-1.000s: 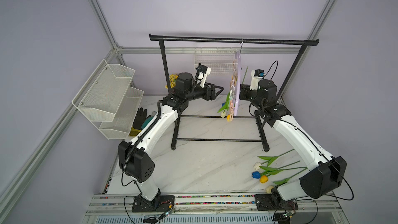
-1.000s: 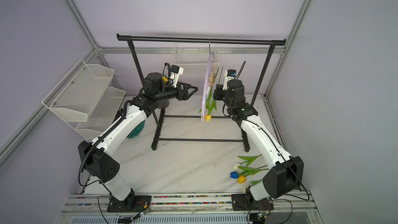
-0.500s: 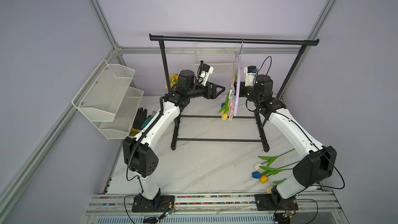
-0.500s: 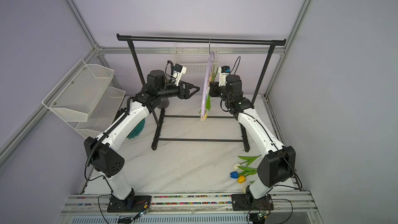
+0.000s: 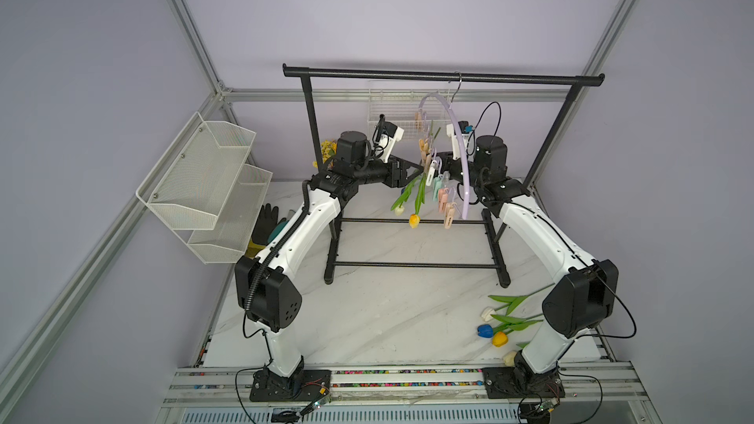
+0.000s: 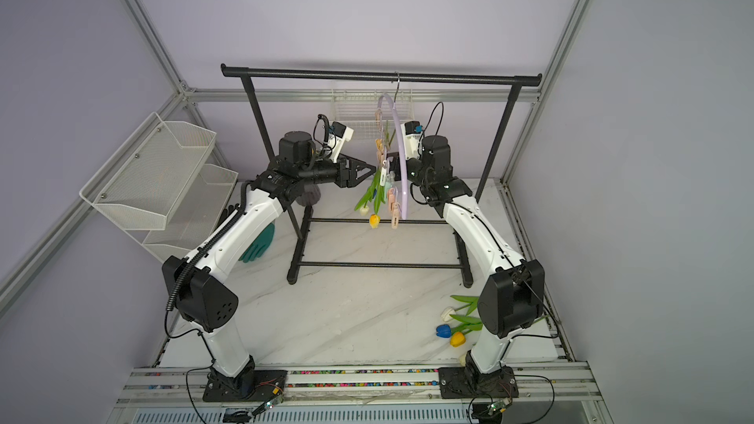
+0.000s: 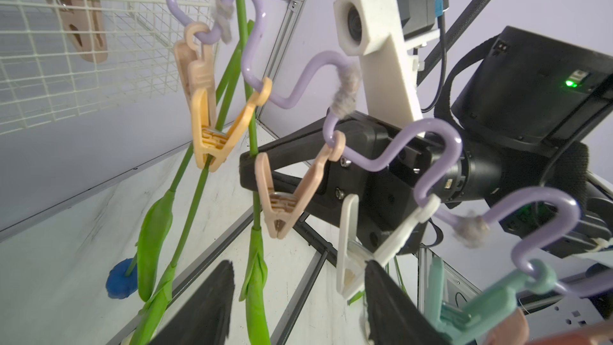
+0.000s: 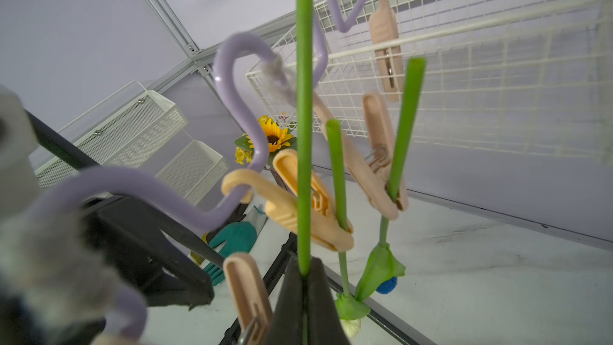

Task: Dry the flowers on a clothes hanger
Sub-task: Open the clamp at the hanger.

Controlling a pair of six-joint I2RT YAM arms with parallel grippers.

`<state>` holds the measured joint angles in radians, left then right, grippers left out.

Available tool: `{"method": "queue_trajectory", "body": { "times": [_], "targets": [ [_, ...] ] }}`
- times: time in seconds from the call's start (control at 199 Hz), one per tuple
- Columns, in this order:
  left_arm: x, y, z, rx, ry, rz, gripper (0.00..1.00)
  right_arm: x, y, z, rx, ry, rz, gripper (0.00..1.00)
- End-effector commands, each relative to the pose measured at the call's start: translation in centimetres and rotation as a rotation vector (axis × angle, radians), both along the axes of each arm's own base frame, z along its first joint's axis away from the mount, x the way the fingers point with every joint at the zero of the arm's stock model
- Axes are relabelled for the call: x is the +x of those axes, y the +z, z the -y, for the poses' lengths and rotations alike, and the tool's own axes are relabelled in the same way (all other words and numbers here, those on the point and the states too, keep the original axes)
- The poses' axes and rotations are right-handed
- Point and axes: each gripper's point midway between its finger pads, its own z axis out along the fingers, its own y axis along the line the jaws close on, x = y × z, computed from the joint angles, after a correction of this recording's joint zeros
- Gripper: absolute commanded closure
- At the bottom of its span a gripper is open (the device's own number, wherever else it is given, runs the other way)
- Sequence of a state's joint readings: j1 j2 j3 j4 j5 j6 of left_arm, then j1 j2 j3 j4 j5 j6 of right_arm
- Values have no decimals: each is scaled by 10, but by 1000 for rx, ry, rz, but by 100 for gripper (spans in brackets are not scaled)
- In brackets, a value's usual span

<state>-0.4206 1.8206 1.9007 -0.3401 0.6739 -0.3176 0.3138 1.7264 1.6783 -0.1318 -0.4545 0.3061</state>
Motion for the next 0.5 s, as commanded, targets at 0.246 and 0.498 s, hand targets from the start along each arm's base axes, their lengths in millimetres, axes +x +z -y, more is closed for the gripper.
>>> {"method": "queue_trajectory", "body": {
  "times": [0.246, 0.498],
  "targets": [
    [4, 31, -5, -24, 13, 78, 44, -9, 29, -10, 66, 97, 67, 100],
    [1, 32, 6, -17, 24, 93, 47, -11, 30, -12, 79, 115, 66, 100]
  ]
}}
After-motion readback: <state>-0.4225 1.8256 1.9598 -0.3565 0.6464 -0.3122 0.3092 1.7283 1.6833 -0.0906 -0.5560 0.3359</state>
